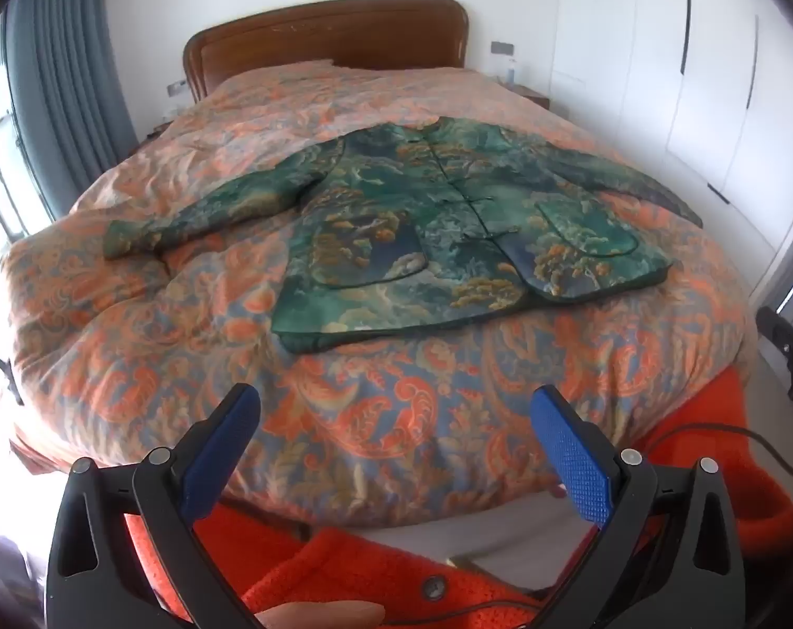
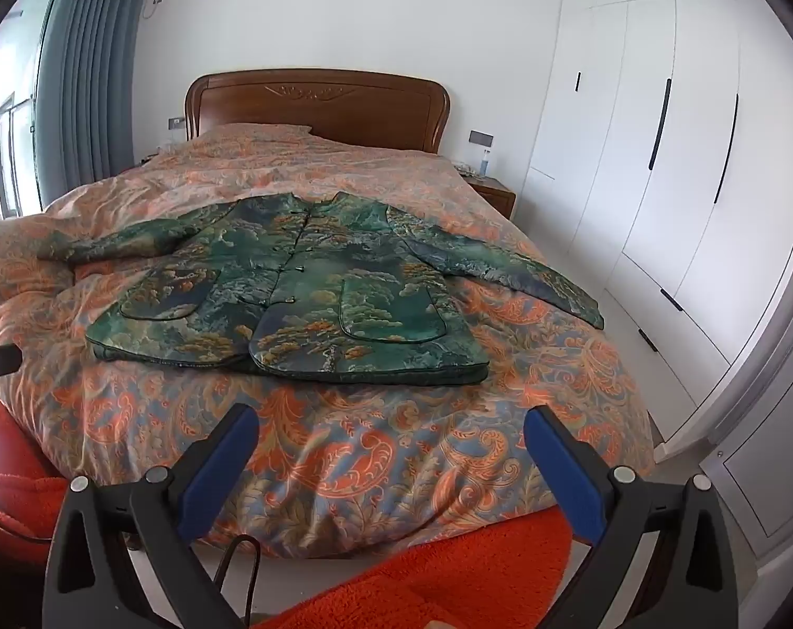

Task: Fold large clothes

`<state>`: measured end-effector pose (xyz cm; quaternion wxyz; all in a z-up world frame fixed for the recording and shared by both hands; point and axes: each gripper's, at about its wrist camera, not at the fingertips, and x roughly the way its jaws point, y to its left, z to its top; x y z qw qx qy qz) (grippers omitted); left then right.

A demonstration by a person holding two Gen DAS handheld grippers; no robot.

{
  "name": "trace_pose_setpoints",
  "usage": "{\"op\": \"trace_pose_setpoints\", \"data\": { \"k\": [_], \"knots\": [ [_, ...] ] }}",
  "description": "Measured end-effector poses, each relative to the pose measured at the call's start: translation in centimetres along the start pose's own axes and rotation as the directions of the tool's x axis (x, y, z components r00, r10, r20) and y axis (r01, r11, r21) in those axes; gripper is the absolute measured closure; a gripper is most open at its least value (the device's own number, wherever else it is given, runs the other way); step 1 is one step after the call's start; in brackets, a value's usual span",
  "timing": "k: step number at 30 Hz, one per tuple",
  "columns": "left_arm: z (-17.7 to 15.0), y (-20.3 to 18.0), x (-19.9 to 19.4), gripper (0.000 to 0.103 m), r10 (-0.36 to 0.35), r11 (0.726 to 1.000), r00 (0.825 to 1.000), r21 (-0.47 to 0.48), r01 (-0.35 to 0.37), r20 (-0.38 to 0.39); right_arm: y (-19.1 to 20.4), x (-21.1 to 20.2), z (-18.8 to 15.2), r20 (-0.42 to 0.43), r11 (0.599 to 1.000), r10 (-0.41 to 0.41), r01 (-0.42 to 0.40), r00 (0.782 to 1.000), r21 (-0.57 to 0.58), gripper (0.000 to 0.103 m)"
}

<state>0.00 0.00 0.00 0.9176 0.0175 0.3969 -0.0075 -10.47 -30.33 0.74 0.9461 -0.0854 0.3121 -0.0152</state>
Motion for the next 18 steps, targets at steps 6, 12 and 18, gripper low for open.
{"op": "trace_pose_setpoints", "data": {
  "k": [6, 12, 18],
  "knots": [
    [0.0, -0.1, 0.0, 0.000, 0.004, 1.000, 1.000, 0.000, -0.004, -0.001, 0.0, -0.2, 0.0, 0.019, 1.000, 0.003, -0.004, 1.000, 0.013, 0.000],
    [-0.1, -0.8, -0.2, 0.000, 0.002, 1.000, 1.000, 0.000, -0.002, -0.003, 0.3, -0.5, 0.2, 0.029, 1.000, 0.009, -0.009, 1.000, 0.015, 0.000],
    [-0.4, 0.4, 0.4, 0.000, -0.010, 1.000, 1.000, -0.011, 0.010, -0.011, 0.2, -0.4, 0.0, 0.021, 1.000, 0.017, -0.017, 1.000, 0.021, 0.000]
  ]
}}
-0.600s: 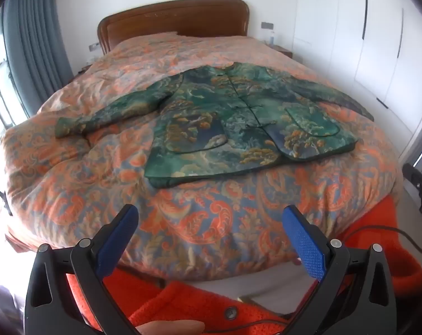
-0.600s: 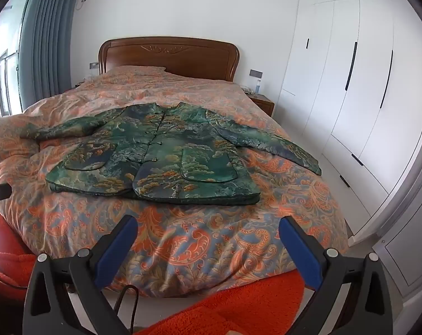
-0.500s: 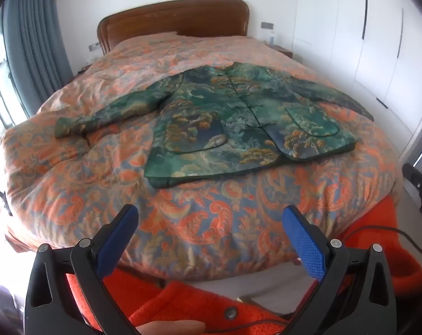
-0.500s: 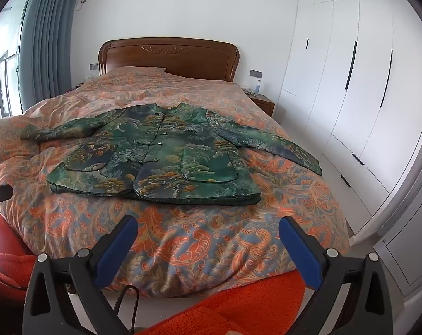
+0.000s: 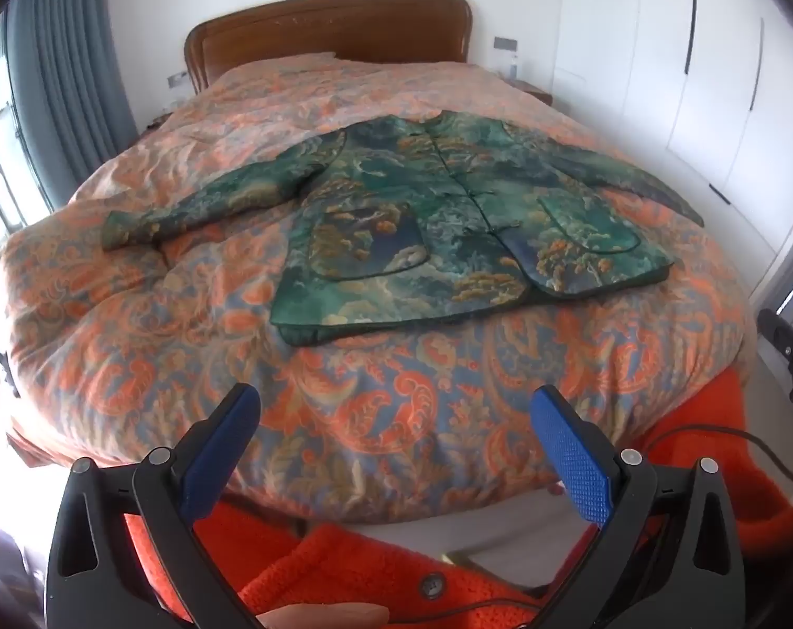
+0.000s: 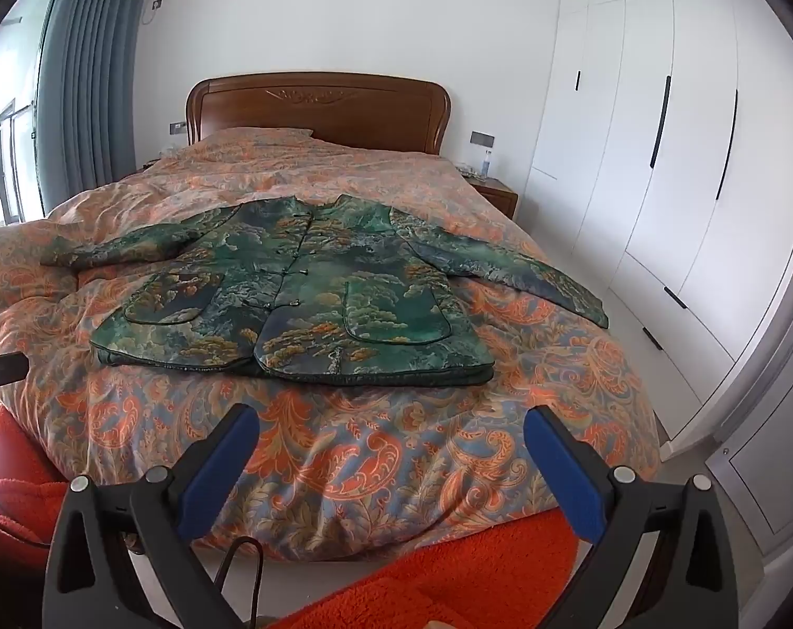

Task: Fold large clothes

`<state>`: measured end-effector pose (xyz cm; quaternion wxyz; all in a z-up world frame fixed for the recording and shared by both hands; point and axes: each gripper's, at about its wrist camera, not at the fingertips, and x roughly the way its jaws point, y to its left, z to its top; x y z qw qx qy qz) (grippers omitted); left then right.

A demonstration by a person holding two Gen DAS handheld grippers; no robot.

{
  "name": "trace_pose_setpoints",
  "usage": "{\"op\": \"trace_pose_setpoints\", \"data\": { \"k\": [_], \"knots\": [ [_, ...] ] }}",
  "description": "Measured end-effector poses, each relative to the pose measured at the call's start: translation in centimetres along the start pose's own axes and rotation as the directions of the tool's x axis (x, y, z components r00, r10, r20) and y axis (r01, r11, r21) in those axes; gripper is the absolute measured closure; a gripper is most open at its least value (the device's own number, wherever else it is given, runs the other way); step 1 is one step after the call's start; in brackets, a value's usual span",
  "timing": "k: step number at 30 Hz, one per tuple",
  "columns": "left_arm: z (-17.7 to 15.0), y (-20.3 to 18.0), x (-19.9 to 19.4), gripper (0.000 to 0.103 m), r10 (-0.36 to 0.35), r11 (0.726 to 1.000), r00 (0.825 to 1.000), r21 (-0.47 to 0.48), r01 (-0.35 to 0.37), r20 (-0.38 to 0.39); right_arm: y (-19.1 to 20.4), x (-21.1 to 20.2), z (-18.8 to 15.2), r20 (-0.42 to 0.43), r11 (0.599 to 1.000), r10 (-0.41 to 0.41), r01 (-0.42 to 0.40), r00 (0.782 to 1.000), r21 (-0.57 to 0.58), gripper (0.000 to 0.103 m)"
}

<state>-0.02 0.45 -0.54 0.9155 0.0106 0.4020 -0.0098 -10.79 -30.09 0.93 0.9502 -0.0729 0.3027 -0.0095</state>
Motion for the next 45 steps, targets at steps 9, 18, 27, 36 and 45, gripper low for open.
{"op": "trace_pose_setpoints", "data": {
  "k": [9, 18, 27, 36, 45],
  "knots": [
    [-0.3, -0.2, -0.1, 0.000, 0.002, 1.000, 1.000, -0.005, -0.002, 0.006, -0.1, 0.0, 0.0, 0.015, 1.000, -0.005, 0.005, 1.000, 0.008, 0.000],
    [0.0, -0.3, -0.4, 0.000, 0.002, 1.000, 1.000, -0.010, -0.002, 0.006, -0.2, 0.2, -0.1, 0.006, 1.000, -0.002, 0.002, 1.000, 0.012, 0.000],
    [0.1, -0.1, -0.2, 0.000, -0.003, 1.000, 1.000, -0.007, 0.003, 0.007, -0.1, 0.1, -0.1, 0.022, 1.000, -0.008, 0.008, 1.000, 0.008, 0.000],
    [0.2, -0.4, 0.1, 0.000, -0.007, 1.000, 1.000, -0.003, 0.007, 0.013, 0.0, 0.2, 0.0, 0.029, 1.000, -0.008, 0.008, 1.000, 0.006, 0.000],
    [0.3, -0.4, 0.1, 0.000, -0.007, 1.000, 1.000, -0.004, 0.007, 0.012, 0.0, 0.2, 0.0, 0.031, 1.000, -0.006, 0.006, 0.999, 0.006, 0.000]
  ]
}}
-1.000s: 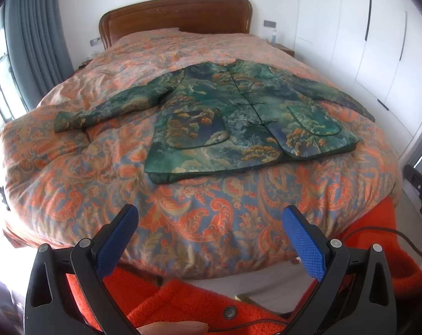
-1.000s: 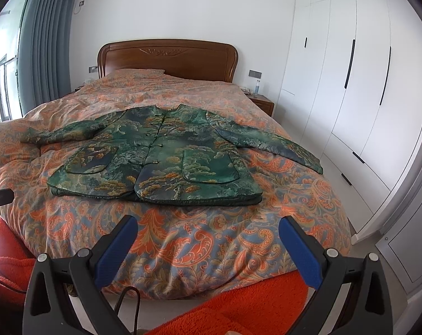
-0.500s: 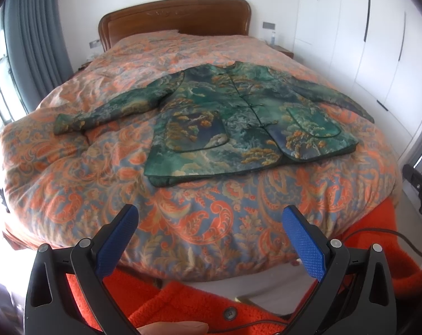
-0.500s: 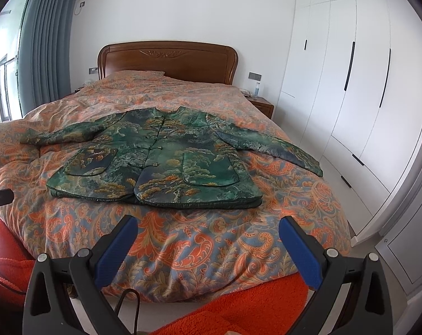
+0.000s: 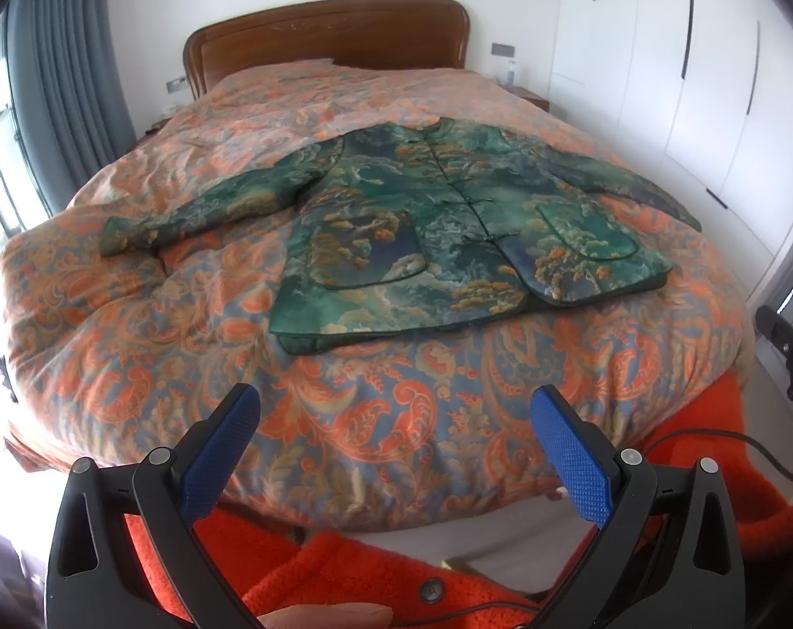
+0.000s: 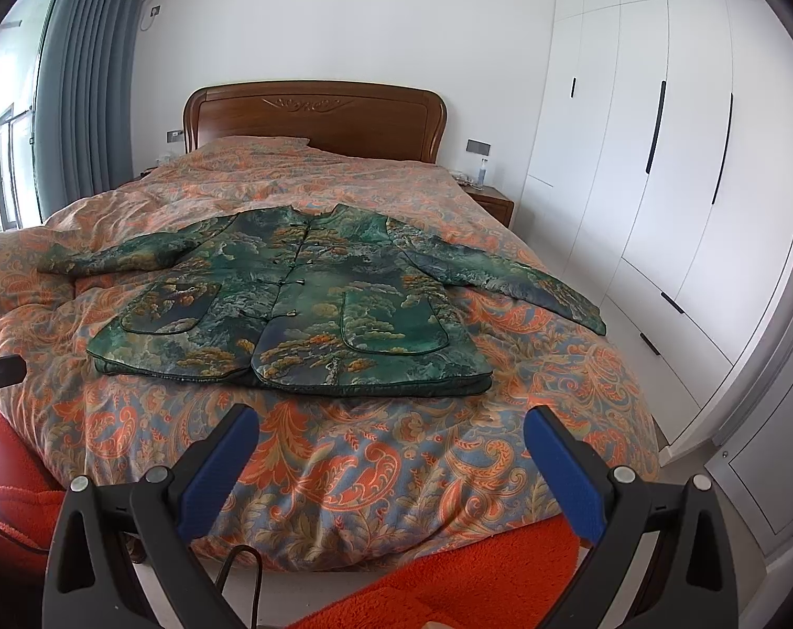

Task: Fold large clothes

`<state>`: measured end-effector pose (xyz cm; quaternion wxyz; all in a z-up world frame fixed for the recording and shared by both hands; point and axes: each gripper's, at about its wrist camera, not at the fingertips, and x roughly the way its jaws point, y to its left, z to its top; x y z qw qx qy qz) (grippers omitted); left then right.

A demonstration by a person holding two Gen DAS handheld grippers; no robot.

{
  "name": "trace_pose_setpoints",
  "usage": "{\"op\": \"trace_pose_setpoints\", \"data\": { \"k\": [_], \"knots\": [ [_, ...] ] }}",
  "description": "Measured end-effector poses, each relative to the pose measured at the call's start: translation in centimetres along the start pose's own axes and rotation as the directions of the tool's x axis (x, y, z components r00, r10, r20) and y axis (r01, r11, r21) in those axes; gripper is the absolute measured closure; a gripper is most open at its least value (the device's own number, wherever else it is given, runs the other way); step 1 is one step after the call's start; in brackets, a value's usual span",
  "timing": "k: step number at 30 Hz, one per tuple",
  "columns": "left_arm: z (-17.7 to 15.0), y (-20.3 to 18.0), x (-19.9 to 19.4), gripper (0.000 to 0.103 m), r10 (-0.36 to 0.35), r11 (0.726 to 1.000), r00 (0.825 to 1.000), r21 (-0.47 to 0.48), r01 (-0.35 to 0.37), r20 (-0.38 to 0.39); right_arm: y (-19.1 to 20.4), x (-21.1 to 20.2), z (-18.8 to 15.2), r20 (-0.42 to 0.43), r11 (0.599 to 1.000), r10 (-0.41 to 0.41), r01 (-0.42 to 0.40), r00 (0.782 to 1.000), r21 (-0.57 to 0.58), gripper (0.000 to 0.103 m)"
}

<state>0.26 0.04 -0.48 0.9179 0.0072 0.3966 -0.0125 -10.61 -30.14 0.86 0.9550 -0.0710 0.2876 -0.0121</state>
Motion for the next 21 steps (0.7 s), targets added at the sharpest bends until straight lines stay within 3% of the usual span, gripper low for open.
{"op": "trace_pose_setpoints", "data": {
  "k": [21],
  "knots": [
    [-0.19, 0.14, -0.18, 0.000, -0.008, 1.000, 1.000, -0.005, 0.008, 0.002, 0.20, -0.16, -0.28, 0.003, 1.000, 0.015, -0.015, 1.000, -0.007, 0.000]
  ]
}}
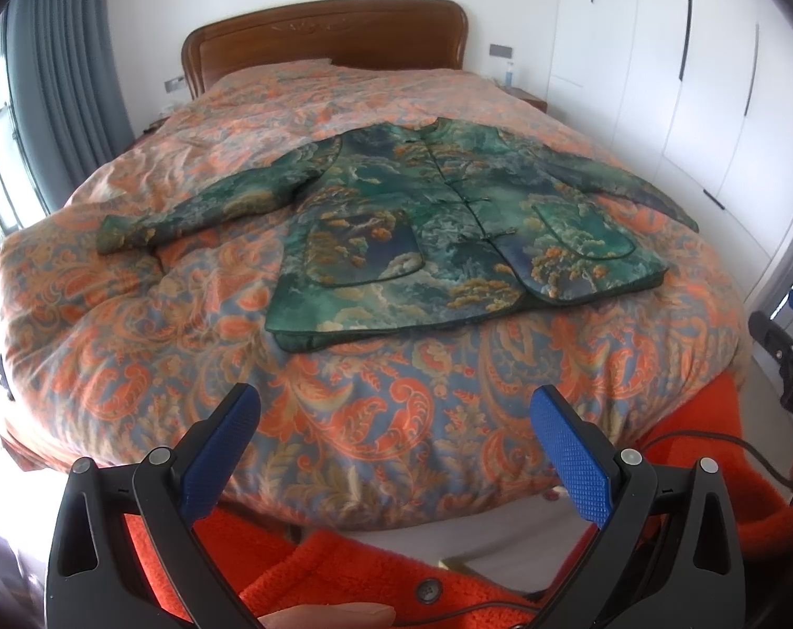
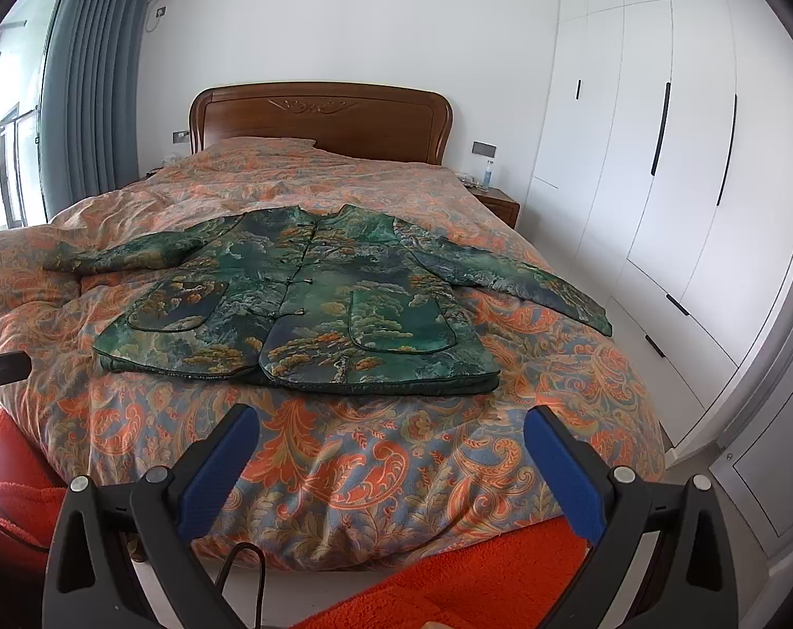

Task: Fold large clothes

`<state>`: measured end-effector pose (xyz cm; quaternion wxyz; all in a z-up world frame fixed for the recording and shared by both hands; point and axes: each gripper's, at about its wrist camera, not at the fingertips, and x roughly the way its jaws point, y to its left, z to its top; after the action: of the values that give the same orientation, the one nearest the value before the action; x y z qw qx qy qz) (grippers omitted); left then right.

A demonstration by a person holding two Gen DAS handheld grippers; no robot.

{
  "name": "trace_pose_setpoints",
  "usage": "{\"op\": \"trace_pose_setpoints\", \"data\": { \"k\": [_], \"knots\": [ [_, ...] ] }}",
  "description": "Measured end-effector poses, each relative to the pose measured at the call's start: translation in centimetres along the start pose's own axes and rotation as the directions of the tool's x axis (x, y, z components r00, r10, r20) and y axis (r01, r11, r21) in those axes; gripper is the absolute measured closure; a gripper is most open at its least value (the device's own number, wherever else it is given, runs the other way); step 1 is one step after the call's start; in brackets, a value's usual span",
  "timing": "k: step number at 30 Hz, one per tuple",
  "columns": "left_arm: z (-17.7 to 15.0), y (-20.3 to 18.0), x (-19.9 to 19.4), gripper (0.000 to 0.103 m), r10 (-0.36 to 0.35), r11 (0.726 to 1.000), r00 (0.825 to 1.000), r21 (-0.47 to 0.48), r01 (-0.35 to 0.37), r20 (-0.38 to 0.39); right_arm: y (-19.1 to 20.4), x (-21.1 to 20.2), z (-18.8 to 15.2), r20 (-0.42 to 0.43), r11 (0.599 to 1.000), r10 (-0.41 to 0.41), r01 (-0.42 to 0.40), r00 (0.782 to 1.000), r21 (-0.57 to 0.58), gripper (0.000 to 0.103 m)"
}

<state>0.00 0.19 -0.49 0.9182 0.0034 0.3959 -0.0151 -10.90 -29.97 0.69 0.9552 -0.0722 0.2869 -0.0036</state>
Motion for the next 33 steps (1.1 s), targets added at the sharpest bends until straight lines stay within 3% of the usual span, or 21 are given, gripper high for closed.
{"op": "trace_pose_setpoints", "data": {
  "k": [33],
  "knots": [
    [-0.05, -0.48, -0.17, 0.000, -0.001, 1.000, 1.000, 0.004, 0.001, 0.007, 0.00, 0.27, -0.18, -0.012, 1.000, 0.010, -0.009, 1.000, 0.006, 0.000]
  ]
}}
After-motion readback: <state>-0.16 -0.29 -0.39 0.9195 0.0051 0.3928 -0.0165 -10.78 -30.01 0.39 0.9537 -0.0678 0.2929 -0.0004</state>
